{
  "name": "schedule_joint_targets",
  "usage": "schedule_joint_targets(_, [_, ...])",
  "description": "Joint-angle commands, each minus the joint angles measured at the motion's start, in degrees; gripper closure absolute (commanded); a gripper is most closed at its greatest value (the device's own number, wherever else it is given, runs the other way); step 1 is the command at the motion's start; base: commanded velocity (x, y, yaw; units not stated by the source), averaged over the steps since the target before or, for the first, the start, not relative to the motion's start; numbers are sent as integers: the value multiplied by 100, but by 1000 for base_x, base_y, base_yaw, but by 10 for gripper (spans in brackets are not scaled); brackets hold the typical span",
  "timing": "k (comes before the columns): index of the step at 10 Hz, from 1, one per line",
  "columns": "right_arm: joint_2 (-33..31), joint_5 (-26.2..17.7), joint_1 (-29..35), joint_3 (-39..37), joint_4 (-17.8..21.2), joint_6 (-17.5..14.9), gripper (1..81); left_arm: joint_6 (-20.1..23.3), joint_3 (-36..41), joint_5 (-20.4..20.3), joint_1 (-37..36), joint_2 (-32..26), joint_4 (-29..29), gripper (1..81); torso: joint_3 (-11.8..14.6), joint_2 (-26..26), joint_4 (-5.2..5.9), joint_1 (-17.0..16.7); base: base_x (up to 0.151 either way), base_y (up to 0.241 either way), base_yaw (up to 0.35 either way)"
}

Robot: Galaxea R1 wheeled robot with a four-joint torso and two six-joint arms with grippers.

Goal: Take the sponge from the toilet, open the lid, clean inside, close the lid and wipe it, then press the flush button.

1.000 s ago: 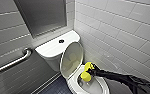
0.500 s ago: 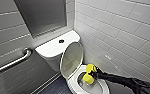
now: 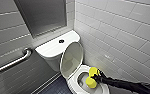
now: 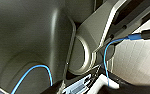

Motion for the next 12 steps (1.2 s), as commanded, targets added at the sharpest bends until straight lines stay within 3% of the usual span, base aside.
schedule_joint_targets(1, [-841,588,12,936,120,147,811,14,151,47,177,-105,19,10,0,0,0,0,0,0,0])
schedule_joint_targets(7, [-2019,1687,-848,2502,50,129,811,22,134,47,177,-27,63,10,0,-2,0,0,0,0,0])
schedule_joint_targets(12, [-2302,2400,-1913,3030,50,76,811,31,160,47,177,0,81,10,2,-4,0,0,0,0,0])
